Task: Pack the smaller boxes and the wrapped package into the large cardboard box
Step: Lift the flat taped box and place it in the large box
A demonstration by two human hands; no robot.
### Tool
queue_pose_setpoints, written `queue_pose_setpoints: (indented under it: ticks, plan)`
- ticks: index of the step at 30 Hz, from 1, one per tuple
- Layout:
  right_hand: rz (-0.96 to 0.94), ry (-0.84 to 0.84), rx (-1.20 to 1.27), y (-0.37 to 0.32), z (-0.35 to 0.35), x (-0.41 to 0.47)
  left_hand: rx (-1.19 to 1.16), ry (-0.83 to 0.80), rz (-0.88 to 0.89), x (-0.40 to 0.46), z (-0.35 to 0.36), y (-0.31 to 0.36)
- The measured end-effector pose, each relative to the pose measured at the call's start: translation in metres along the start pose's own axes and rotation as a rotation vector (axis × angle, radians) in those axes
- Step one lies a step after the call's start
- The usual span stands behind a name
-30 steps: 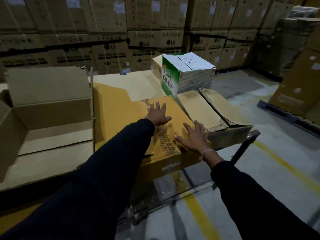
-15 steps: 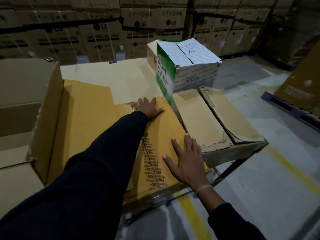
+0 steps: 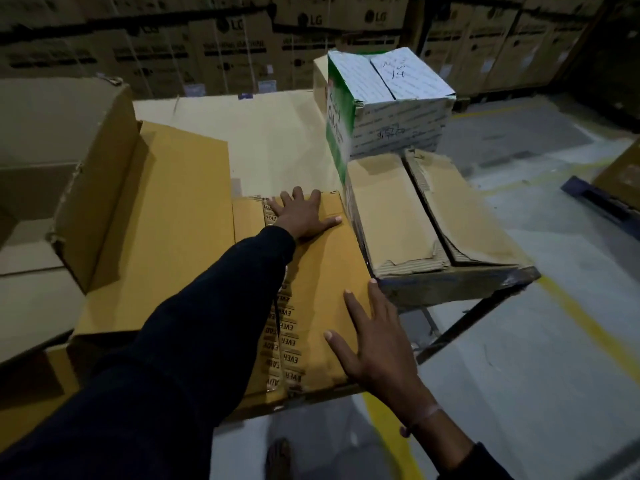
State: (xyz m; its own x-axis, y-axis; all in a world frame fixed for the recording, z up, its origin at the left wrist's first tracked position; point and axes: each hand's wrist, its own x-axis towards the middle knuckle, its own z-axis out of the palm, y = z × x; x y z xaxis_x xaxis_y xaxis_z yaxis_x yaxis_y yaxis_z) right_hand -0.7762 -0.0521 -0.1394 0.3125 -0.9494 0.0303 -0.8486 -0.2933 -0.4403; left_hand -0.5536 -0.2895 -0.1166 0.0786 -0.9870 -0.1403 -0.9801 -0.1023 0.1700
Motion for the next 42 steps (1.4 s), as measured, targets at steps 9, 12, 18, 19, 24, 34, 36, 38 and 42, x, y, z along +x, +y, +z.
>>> queue_pose_setpoints:
  ticks: [9, 12, 18, 19, 24, 34, 36, 38, 42]
  plan:
    - [-0.007, -0.215, 0.054, 0.018, -0.026, 0.001, -0.067, -0.095, -0.084, -0.04, 0.006, 0.025]
    - [0.003, -0.248, -0.042, 0.01, -0.032, 0.011, -0.129, -0.16, -0.085, -0.071, 0.008, 0.039]
    - [-0.001, -0.272, -0.111, 0.01, -0.027, 0.013, -0.241, -0.237, -0.066, -0.175, 0.018, 0.054]
    - [-0.008, -0.268, -0.102, 0.011, -0.026, 0.013, -0.269, -0.229, -0.07, -0.196, 0.021, 0.055]
    - [-0.007, -0.27, -0.079, 0.014, -0.023, 0.011, -0.371, -0.029, -0.115, -0.304, 0.044, 0.057]
    - [0.0, -0.301, -0.028, 0.013, -0.031, 0.008, -0.262, 0.619, -0.442, -0.377, 0.06, -0.002]
    - [0.006, -0.301, -0.023, 0.012, -0.03, 0.006, -0.303, 0.455, -0.646, -0.376, 0.057, -0.025]
    - [0.018, -0.303, -0.02, 0.011, -0.029, 0.006, -0.381, 0.332, -0.748, -0.373, 0.053, -0.042]
    - [0.032, -0.295, 0.009, 0.013, -0.028, 0.003, -0.419, 0.249, -0.752, -0.368, 0.05, -0.052]
